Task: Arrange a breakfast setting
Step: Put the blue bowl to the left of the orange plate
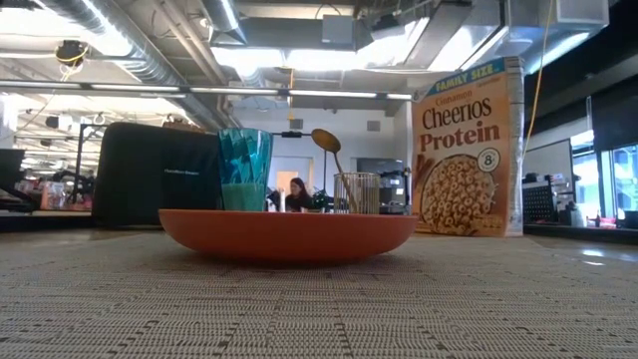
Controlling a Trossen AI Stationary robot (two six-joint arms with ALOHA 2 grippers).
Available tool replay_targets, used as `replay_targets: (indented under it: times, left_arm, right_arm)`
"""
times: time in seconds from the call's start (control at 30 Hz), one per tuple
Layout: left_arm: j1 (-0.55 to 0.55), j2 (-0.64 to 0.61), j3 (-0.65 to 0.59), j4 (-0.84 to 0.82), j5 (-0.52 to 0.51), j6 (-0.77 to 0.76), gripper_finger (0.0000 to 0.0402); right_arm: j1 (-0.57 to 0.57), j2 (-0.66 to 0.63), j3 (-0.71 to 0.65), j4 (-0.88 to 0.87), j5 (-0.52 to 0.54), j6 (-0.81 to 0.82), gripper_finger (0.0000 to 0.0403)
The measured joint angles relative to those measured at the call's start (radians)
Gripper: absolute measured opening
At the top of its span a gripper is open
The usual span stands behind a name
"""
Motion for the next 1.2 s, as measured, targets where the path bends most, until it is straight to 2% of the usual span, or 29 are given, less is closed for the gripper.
replay_targets:
  times: [0.17,0.47,0.57,0.87,1.03,1.2]
  left_arm:
    - [-0.058,0.0,-0.115,0.17,0.055,0.02,0.0202]
    - [-0.074,0.0,-0.201,0.168,0.031,-0.025,0.0191]
    - [-0.074,0.0,-0.202,0.17,0.031,-0.022,0.0158]
    - [-0.039,0.0,-0.202,0.187,0.1,-0.021,0.0014]
    - [0.022,-0.003,-0.201,0.186,0.165,-0.026,0.0008]
    - [0.117,-0.03,-0.167,0.13,0.149,-0.028,0.0005]
  right_arm:
    - [0.036,0.041,0.059,-0.057,0.045,-0.001,0.0257]
    - [0.064,0.045,0.065,-0.064,0.108,0.01,0.0257]
    - [0.062,0.044,0.065,-0.063,0.113,0.028,0.0257]
    - [0.062,0.044,0.065,-0.064,0.143,0.025,0.0256]
    - [0.062,0.044,0.065,-0.071,0.143,0.003,0.0256]
    - [0.062,0.022,0.067,-0.154,0.143,0.033,0.0256]
